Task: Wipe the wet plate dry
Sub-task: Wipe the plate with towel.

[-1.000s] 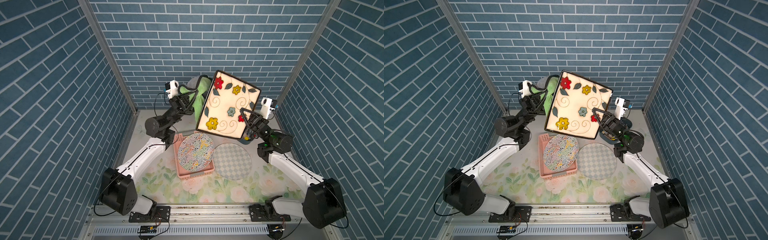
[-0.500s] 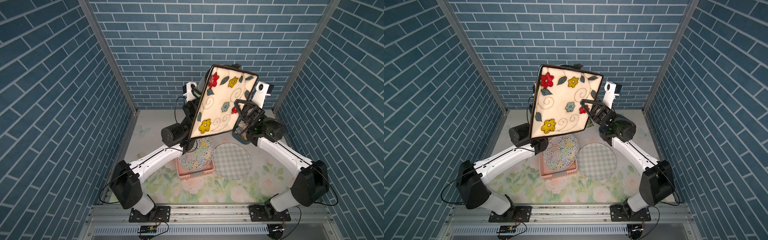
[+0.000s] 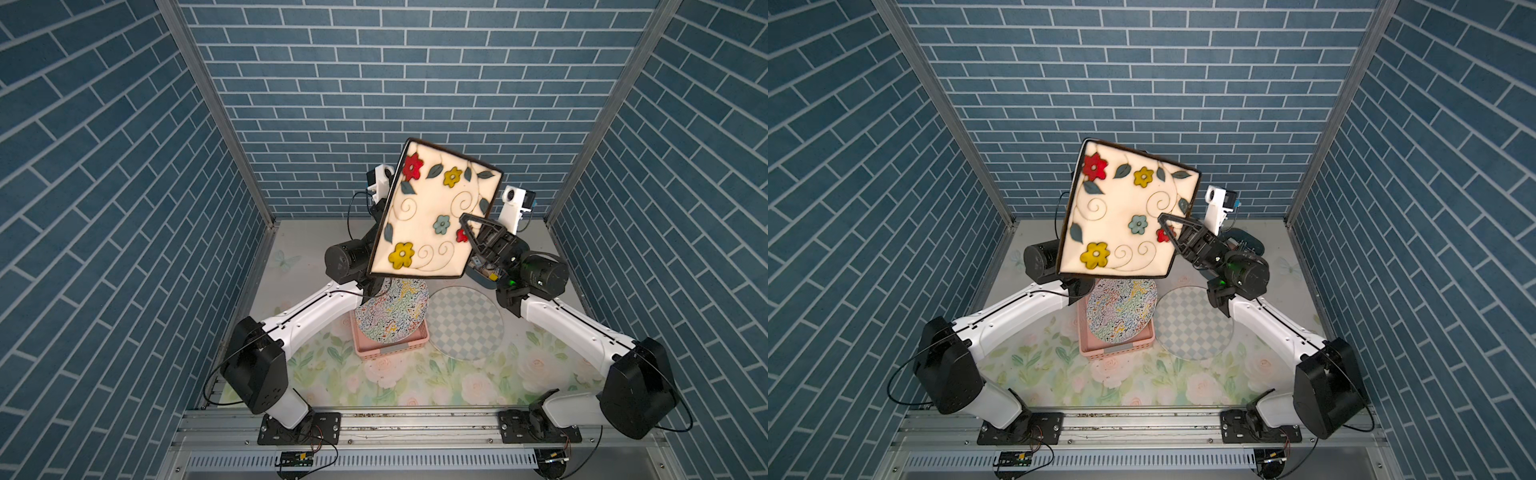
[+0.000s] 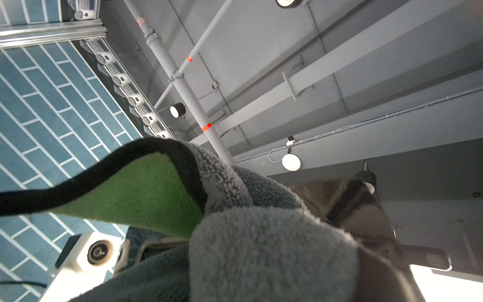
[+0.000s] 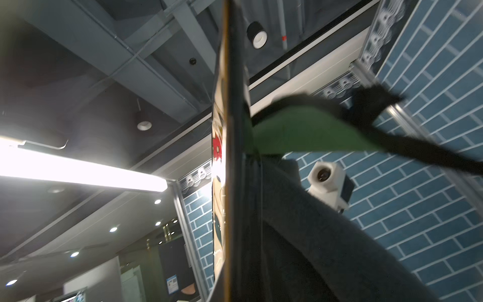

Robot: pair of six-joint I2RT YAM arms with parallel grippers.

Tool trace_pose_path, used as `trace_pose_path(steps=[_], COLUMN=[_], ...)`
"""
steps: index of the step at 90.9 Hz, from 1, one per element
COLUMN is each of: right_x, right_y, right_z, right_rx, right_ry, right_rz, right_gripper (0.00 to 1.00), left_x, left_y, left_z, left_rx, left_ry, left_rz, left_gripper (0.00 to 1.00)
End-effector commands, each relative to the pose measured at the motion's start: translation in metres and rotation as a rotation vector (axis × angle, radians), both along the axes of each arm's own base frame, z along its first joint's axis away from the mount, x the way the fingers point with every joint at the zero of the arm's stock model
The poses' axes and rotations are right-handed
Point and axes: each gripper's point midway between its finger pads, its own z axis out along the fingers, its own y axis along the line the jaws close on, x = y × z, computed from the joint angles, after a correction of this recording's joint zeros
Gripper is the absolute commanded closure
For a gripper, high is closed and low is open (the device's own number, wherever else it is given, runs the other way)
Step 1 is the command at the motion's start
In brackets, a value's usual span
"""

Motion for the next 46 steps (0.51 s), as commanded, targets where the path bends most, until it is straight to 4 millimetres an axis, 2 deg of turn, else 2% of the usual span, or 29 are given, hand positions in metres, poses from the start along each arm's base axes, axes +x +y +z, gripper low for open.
trace_pose_path(steps=[1,7,13,20,25,31,36,46], right_x=[0.010,0.026,0.045,0.060,0.060,0.048,0.033,0.008], right_y=[-0.015,-0.031,-0.053,-0.075,-0.079,-0.068,-0.049,-0.013], right_z=[0.038,0.055,0.060,0.048,0.033,0.014,-0.003,-0.017], right_rx=[0.104,0.127,0.150,0.163,0.148,0.112,0.083,0.030], right_ry=[-0.061,-0.075,-0.049,0.000,0.027,0.038,0.047,0.028], right_rz=[-0.101,-0.162,-0.232,-0.295,-0.308,-0.276,-0.228,-0.142], right_gripper=[1.00,1.00,1.00,1.00,1.00,1.00,1.00,1.00], left_x=[-0.038,-0.044,-0.043,-0.040,-0.039,-0.036,-0.032,-0.028], left_y=[-0.041,-0.053,-0.045,-0.026,-0.011,0.007,0.017,0.017], left_z=[-0.008,-0.018,-0.020,-0.010,0.001,0.015,0.021,0.024], left_rx=[0.045,0.059,0.035,0.003,-0.018,-0.047,-0.067,-0.078], left_ry=[-0.085,-0.077,-0.067,-0.080,-0.102,-0.123,-0.126,-0.127], left_rz=[-0.095,-0.123,-0.119,-0.081,-0.050,-0.013,0.011,0.019], left_gripper=[1.00,1.00,1.00,1.00,1.00,1.00,1.00,1.00])
